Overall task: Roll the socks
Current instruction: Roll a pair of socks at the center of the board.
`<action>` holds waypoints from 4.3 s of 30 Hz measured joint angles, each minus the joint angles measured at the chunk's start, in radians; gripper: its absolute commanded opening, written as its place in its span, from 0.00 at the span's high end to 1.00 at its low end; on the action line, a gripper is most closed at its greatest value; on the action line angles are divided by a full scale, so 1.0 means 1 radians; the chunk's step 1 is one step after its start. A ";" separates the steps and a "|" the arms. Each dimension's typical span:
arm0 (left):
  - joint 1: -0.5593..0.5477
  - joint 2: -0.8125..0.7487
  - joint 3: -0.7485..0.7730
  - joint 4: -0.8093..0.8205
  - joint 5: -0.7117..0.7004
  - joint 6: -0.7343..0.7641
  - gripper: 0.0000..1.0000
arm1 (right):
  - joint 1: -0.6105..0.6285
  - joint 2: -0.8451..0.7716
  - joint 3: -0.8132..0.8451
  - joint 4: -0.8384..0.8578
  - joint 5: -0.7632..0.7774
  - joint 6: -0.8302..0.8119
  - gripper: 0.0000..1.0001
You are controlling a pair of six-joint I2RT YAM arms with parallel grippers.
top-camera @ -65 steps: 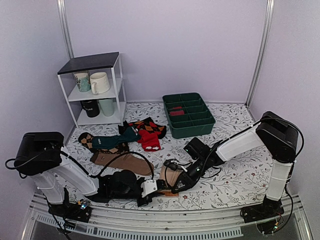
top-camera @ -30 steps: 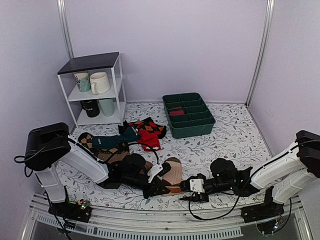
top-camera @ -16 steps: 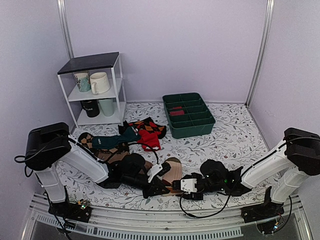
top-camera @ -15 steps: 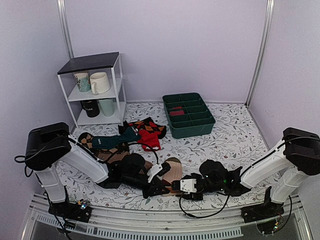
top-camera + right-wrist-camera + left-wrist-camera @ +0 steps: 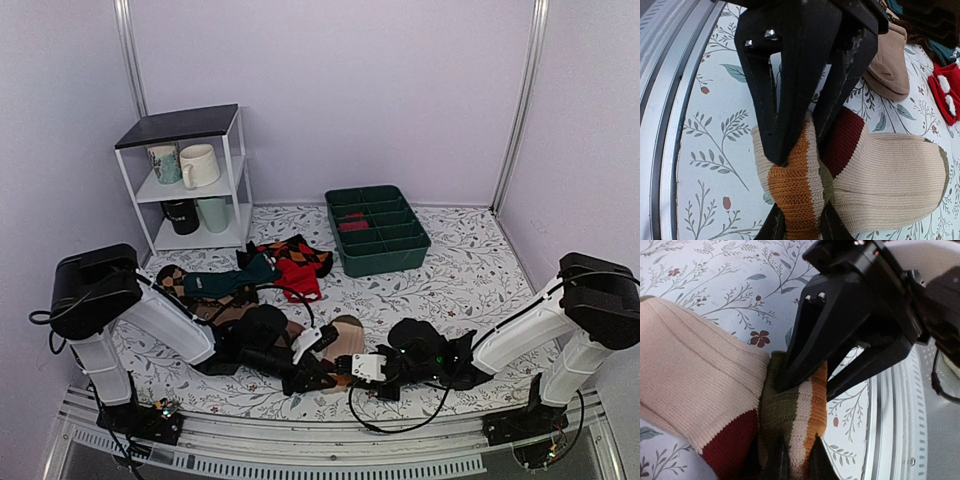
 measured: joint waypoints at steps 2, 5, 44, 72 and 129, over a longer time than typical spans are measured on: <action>0.001 -0.006 -0.002 -0.004 -0.007 0.006 0.45 | -0.002 0.002 0.017 -0.027 -0.005 0.018 0.84; -0.002 -0.046 -0.021 -0.035 -0.043 0.014 0.40 | -0.017 0.013 0.061 -0.076 -0.043 0.068 0.85; -0.173 -0.093 -0.205 0.278 -0.505 0.684 0.58 | -0.205 0.195 0.302 -0.353 -0.587 0.445 0.86; -0.079 -0.016 0.061 -0.095 -0.275 0.415 1.00 | -0.212 -0.026 0.120 -0.239 -0.356 0.417 0.53; 0.005 0.080 0.203 -0.208 -0.015 0.336 1.00 | -0.045 -0.053 -0.158 0.190 0.016 0.290 0.66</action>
